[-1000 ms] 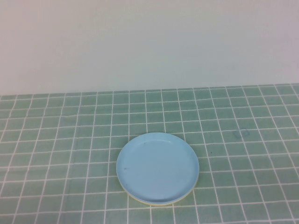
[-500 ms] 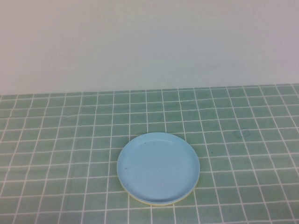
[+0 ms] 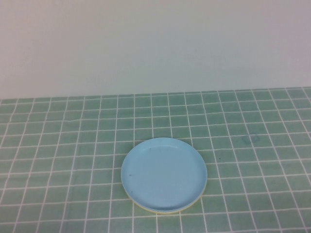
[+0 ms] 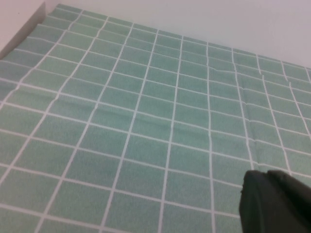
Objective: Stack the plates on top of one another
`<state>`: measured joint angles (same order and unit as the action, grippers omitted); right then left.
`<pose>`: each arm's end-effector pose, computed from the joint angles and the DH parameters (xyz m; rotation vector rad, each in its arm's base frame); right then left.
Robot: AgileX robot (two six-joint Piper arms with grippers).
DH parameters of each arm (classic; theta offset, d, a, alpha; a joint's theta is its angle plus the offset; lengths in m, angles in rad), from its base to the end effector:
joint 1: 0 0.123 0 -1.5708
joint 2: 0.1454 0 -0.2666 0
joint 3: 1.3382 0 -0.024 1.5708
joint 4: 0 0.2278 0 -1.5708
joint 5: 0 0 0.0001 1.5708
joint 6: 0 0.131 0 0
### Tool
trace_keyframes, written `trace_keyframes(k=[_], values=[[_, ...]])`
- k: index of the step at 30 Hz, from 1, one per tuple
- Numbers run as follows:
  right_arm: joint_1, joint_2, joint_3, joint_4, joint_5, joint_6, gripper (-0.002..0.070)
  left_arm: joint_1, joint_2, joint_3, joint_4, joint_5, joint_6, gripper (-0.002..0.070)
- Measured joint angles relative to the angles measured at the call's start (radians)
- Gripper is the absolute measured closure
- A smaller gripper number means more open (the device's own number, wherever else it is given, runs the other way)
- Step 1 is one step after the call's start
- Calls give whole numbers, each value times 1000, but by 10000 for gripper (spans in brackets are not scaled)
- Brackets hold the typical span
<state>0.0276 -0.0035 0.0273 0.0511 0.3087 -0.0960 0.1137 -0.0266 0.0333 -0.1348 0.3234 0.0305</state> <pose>0.0889 0.0045 0.1672 -0.0790 1.8140 0.0001 0.0876 0.0044 0.1656 -0.1606 1.8037 -0.0271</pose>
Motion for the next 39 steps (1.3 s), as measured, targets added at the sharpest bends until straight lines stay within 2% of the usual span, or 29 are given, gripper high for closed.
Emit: trace_keyframes(k=[30, 36, 39], values=[[0, -5, 0, -33, 50, 2, 678, 0, 0, 0, 0, 0, 0, 675], [0, -5, 0, -33, 50, 2, 678, -31, 0, 0, 0, 0, 0, 675], [0, -5, 0, -33, 50, 2, 678, -95, 0, 0, 0, 0, 0, 675]])
